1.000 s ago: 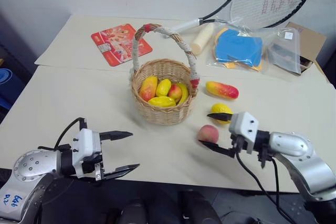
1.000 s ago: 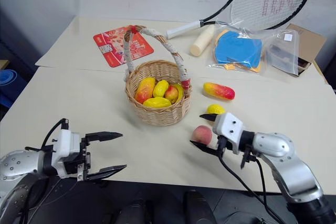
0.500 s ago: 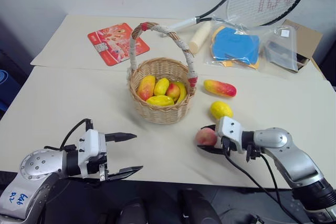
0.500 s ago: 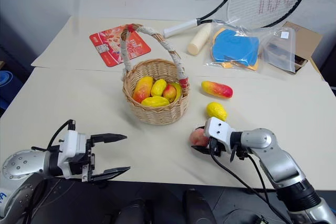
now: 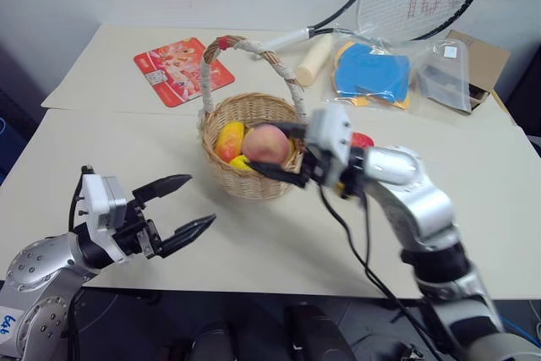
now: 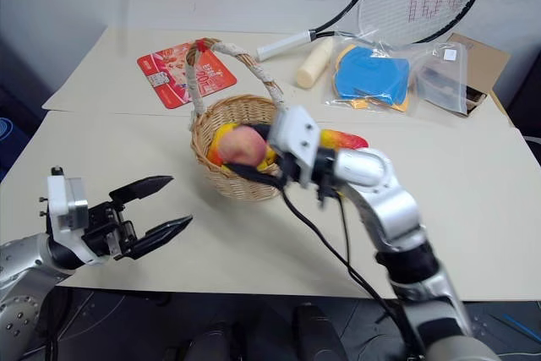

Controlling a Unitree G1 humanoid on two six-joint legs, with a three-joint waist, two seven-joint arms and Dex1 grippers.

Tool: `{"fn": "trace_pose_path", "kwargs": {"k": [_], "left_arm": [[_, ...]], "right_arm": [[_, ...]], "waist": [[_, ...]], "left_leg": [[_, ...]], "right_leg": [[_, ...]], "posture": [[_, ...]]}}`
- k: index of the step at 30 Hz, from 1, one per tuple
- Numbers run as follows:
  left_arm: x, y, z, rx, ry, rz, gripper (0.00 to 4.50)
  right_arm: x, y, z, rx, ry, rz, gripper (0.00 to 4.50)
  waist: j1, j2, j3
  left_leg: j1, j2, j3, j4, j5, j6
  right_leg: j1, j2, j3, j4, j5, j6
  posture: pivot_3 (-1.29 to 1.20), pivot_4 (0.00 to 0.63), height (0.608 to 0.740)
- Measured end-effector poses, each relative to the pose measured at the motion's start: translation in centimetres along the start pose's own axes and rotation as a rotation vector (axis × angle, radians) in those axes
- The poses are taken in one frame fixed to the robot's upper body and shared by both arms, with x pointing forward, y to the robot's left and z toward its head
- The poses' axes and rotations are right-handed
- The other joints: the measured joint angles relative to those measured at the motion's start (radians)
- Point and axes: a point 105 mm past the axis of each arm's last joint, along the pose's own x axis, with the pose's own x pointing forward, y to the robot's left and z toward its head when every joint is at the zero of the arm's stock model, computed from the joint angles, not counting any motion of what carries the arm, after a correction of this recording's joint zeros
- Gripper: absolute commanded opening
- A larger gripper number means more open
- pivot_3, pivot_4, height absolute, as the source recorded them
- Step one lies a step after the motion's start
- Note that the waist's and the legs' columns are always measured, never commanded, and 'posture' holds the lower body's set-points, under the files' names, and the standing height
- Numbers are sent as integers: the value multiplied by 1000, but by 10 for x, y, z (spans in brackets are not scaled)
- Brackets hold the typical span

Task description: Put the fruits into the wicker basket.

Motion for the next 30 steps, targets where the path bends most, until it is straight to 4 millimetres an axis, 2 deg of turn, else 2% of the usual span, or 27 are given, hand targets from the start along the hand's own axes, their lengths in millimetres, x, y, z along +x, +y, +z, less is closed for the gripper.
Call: {"fn": "trace_pose_path", "kwargs": {"k": [1, 4, 6, 10, 13, 15, 17, 21, 25, 28, 30], "left_arm": [[1, 0, 1, -2, -8, 9, 4500], [2, -2, 4, 6, -14, 20, 4500], [2, -2, 3, 3, -10, 28, 4500], [2, -4, 5, 10, -12, 25, 4500], [3, -6, 6, 16, -14, 15, 4500], [3, -7, 6, 18, -11, 4, 4500], [5, -8, 6, 23, -7, -19, 4500], [6, -4, 3, 31, 19, -48, 4500], [5, -5, -6, 51, 64, -100, 4500], [5, -11, -13, 96, 100, -171, 4500], [5, -14, -18, 74, 108, -195, 4500]], "right_arm": [[3, -3, -5, -7, 23, -24, 2583], [8, -6, -18, -12, 75, -61, 3571], [10, -4, -18, -25, 70, -56, 4302], [8, 3, -2, -44, -27, 20, 4407], [-6, 9, 15, -82, -108, 113, 4407], [-19, 8, 11, -70, -94, 142, 4407], [-39, 16, 5, 20, -93, 181, 4407], [-105, 36, -22, 166, 36, 200, 4407], [-160, 34, -48, 190, 142, 20, 4407], [-217, 28, -76, 151, 288, -200, 4407], [-251, 34, -90, 150, 376, -293, 4407]], "waist": [[0, 0, 0], [-2, 0, 0], [-3, 0, 0], [-3, 0, 0], [-2, 0, 0], [-1, 0, 0], [3, 0, 0], [21, 0, 0], [21, -1, 0], [26, -1, 0], [26, -1, 0]], "left_leg": [[0, 0, 1, 0, -1, 1], [0, -1, 3, 1, -2, 4], [0, -1, 4, 1, -3, 4], [0, 0, 5, 0, -3, 3], [1, 0, 5, 0, -2, 2], [2, 0, 4, 0, -2, 2], [2, 0, 3, 0, -2, 3], [1, -2, 2, -1, -3, 4], [2, -3, 5, -1, -3, 4], [4, -4, 6, -2, -3, 4], [4, -3, 6, -2, -3, 4]], "right_leg": [[0, 0, 0, 0, 0, 0], [0, -1, 2, -1, 0, 0], [0, -1, 2, -2, 0, 0], [0, 0, 2, -3, 0, 0], [0, 1, 2, -2, 0, 0], [2, 1, 2, -3, 0, 1], [2, 0, 1, -3, 0, 1], [3, 0, 1, -6, 0, 1], [4, 2, 3, -9, 1, 3], [6, 2, 4, -10, 2, 3], [6, 2, 4, -10, 2, 3]], "posture": [[0, 150, 740], [0, 150, 740], [0, 150, 740], [0, 150, 740], [0, 150, 740], [0, 150, 740], [0, 150, 740], [0, 150, 740], [0, 150, 740], [0, 150, 740], [0, 150, 740]]}}
